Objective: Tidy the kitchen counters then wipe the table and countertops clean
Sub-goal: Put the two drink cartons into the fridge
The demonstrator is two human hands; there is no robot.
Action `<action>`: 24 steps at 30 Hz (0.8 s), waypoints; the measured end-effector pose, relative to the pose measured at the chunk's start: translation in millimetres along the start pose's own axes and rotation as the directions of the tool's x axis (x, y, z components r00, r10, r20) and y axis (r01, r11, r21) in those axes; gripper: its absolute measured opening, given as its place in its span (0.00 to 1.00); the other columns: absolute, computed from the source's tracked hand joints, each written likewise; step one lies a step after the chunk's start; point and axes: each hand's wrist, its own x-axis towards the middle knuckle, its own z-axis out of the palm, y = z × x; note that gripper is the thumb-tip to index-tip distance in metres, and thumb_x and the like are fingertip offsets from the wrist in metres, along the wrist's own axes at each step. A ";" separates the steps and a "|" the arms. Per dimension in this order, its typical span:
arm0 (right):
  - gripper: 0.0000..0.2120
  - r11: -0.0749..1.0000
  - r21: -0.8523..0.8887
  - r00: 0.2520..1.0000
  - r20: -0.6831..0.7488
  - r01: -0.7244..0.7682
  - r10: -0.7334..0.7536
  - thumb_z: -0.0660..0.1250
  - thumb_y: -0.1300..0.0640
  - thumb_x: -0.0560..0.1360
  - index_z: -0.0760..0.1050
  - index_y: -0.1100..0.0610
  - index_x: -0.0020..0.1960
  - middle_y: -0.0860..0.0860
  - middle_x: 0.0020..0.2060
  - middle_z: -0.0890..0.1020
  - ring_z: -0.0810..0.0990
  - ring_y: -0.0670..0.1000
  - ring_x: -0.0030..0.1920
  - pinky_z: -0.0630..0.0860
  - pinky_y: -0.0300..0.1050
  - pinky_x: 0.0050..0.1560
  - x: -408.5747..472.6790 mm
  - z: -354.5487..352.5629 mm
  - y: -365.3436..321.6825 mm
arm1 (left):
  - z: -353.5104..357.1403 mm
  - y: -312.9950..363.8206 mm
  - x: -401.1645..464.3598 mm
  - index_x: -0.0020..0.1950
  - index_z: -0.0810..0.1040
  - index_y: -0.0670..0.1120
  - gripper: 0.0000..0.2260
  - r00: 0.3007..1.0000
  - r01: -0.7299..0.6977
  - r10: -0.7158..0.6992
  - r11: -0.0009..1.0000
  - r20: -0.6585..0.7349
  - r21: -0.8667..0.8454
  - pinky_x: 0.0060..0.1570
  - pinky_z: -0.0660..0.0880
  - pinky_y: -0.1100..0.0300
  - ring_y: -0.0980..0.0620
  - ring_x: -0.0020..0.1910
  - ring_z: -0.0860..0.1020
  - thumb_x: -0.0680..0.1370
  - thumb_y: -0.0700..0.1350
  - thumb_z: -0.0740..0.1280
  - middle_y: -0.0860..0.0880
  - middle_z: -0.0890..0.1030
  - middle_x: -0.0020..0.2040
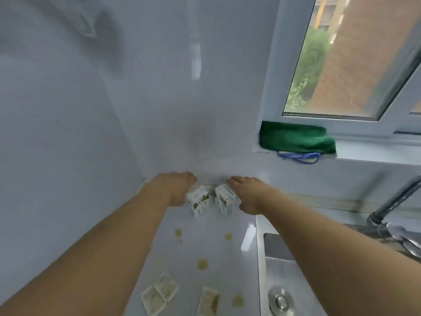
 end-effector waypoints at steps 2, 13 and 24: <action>0.39 1.000 -0.002 0.999 0.041 -0.014 0.014 0.64 0.59 0.76 0.45 0.54 0.79 0.51 0.78 0.51 0.54 0.54 0.77 0.52 0.49 0.75 32.3 9.7 2.9 | 10.4 -7.8 28.2 0.79 0.54 0.51 0.34 0.999 -0.044 0.043 0.999 0.014 0.030 0.63 0.71 0.52 0.46 0.69 0.70 0.77 0.43 0.66 0.53 0.58 0.78; 0.36 1.000 -0.013 1.000 0.007 -0.021 0.021 0.67 0.57 0.74 0.53 0.53 0.77 0.51 0.75 0.57 0.64 0.56 0.71 0.63 0.49 0.69 111.3 68.7 14.0 | 70.9 -26.6 109.0 0.76 0.61 0.52 0.32 0.976 -0.182 0.189 0.980 -0.108 0.078 0.51 0.74 0.52 0.47 0.58 0.73 0.75 0.46 0.70 0.53 0.61 0.73; 0.28 0.972 0.059 0.973 -0.030 -0.228 0.230 0.71 0.45 0.68 0.69 0.55 0.63 0.52 0.57 0.71 0.72 0.54 0.58 0.67 0.45 0.56 6.7 67.2 14.5 | 52.2 16.2 65.5 0.55 0.67 0.51 0.18 0.975 -0.197 0.189 0.978 -0.113 -0.068 0.44 0.72 0.57 0.47 0.51 0.77 0.70 0.51 0.70 0.53 0.74 0.52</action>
